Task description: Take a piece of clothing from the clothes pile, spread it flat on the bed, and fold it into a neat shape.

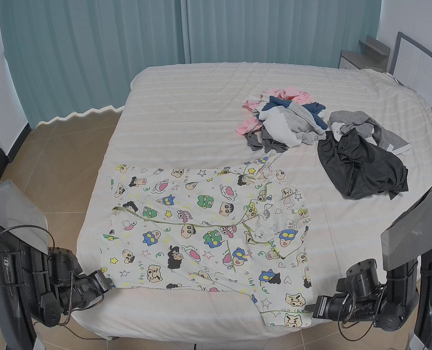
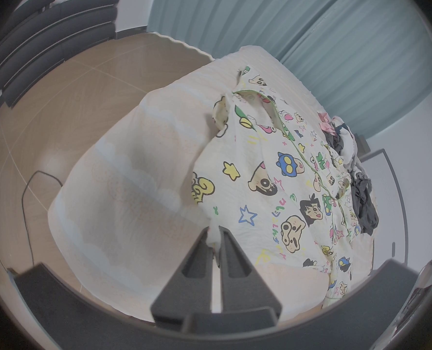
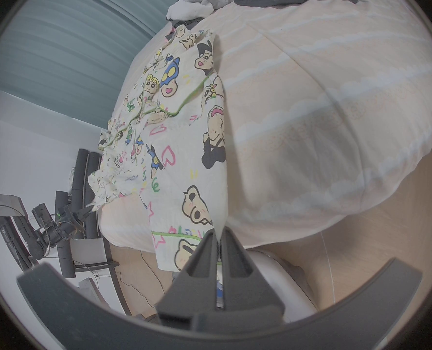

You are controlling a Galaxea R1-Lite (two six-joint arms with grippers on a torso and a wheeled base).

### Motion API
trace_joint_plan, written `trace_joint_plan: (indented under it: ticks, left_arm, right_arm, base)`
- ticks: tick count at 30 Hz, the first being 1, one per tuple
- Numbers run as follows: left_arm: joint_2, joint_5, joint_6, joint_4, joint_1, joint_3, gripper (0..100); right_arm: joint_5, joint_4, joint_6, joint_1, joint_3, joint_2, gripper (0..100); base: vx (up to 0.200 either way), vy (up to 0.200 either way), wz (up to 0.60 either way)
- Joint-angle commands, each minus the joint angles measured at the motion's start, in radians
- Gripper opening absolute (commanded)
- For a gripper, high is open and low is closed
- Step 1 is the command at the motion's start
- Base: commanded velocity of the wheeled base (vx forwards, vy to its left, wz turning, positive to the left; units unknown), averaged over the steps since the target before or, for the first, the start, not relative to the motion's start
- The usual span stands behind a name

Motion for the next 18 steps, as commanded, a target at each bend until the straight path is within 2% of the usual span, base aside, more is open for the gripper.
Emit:
trace_joint_plan:
  ticks: [1,6,11,14,15,18]
  left_arm:
    - [-0.032,0.002,0.024,0.01,0.002,0.02,0]
    - [-0.06,0.001,0.081,0.148,0.008,0.019,0]
    - [-0.078,0.001,0.101,0.179,0.022,0.019,0]
    - [-0.08,0.001,0.144,0.185,0.044,0.019,0]
    - [-0.083,-0.001,0.196,0.198,0.074,0.019,0]
    - [-0.088,-0.001,0.227,0.248,0.094,0.019,0]
  right_arm:
    - [0.001,0.05,-0.007,0.01,0.018,-0.058,0]
    - [0.001,0.142,-0.038,0.005,0.018,-0.118,0]
    - [0.001,0.211,-0.05,0.0,0.018,-0.144,0]
    - [0.001,0.231,-0.058,0.0,0.018,-0.156,0]
    - [0.001,0.251,-0.069,0.0,0.018,-0.159,0]
    - [0.001,0.277,-0.081,-0.001,0.018,-0.161,0]
  base:
    - [0.0,0.0,0.0]
    - [0.0,0.0,0.0]
    - [0.0,0.0,0.0]
    - [0.0,0.0,0.0]
    - [0.0,0.0,0.0]
    - [0.0,0.0,0.0]
